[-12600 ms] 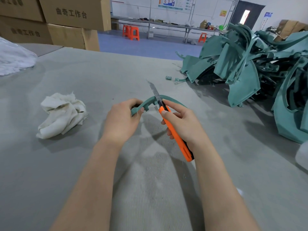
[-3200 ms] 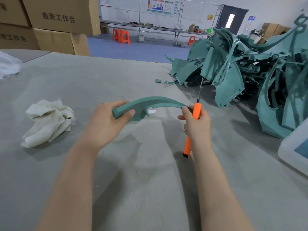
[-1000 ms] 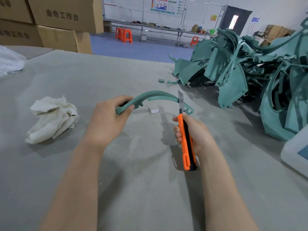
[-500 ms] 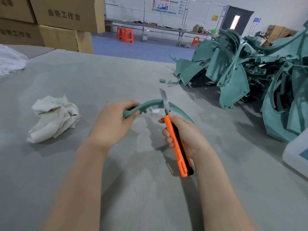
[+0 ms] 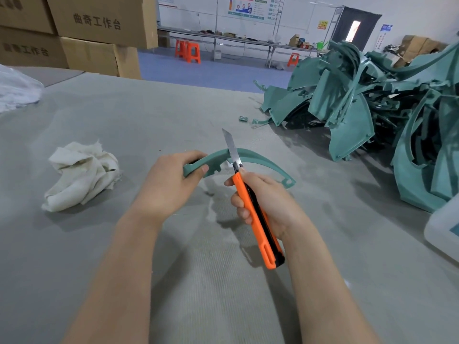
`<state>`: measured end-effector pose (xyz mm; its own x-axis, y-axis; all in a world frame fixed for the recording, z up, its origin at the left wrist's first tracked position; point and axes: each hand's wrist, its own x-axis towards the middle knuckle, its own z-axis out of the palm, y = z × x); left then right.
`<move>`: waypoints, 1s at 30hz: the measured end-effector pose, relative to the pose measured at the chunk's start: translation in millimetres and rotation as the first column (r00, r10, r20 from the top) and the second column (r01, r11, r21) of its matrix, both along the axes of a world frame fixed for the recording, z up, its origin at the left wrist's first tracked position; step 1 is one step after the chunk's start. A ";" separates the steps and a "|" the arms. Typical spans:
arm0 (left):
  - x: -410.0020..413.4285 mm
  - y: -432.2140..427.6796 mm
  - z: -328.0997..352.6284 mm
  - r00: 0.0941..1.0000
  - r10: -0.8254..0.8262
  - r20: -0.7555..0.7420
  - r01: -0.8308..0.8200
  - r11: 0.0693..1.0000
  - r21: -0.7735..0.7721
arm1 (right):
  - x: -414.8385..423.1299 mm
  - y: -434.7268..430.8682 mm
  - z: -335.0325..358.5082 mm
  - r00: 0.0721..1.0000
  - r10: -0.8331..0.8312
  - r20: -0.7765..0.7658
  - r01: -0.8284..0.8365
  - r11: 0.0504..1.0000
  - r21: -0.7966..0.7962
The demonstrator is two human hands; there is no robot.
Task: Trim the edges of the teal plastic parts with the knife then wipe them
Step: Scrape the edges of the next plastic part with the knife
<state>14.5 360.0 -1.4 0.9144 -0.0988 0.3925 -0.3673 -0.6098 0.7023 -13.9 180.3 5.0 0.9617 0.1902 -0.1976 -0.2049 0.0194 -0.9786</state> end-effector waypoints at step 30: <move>4.2 -4.4 -3.4 1.000 0.019 -0.017 -0.018 0.999 0.036 | -2.5 -0.4 -0.3 0.998 -0.010 0.068 0.028 0.965 -0.262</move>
<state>18.7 355.6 -4.8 0.9227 -0.0954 0.3735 -0.3440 -0.6410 0.6861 -16.4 179.9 4.7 0.9771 0.1216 -0.1748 -0.1424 -0.2371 -0.9610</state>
